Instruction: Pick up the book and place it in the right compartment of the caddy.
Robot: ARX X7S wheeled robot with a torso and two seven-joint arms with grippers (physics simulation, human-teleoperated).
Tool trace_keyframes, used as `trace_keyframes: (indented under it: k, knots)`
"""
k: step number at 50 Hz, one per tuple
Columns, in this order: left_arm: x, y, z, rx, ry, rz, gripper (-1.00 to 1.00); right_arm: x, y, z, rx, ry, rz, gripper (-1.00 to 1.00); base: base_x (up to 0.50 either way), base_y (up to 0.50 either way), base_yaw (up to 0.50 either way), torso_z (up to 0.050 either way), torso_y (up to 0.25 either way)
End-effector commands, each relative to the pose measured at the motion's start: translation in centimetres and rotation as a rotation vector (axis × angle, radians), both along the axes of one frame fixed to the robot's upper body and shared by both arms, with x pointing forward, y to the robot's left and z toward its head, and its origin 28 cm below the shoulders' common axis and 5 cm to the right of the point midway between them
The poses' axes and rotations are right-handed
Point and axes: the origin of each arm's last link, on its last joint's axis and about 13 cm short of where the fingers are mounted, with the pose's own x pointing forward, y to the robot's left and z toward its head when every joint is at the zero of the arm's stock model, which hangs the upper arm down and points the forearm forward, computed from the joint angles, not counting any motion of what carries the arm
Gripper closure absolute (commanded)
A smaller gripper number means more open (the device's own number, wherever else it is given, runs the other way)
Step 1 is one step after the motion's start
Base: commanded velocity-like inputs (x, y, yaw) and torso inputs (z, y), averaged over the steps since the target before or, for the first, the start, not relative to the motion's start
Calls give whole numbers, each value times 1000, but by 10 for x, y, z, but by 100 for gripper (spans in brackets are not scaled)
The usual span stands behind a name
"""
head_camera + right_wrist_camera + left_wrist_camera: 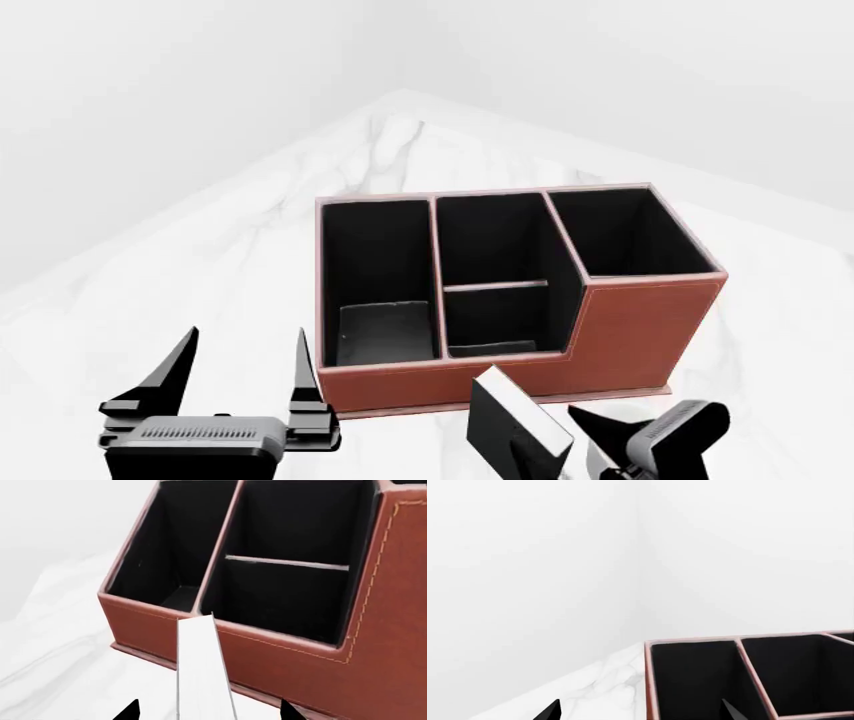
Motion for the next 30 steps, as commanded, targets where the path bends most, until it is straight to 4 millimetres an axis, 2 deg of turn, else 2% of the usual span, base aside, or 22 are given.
trace_keyframes:
  k: [1,30]
  knots:
    - [0,0,0,0,1,-1,-100,-2,-1,-6,4,13,-5,-100,0,0,0,0,0]
    - [0,0,-1,1,2,-1,-100,-5,0,-17,5,43,-9,-100,0,0,0,0,0]
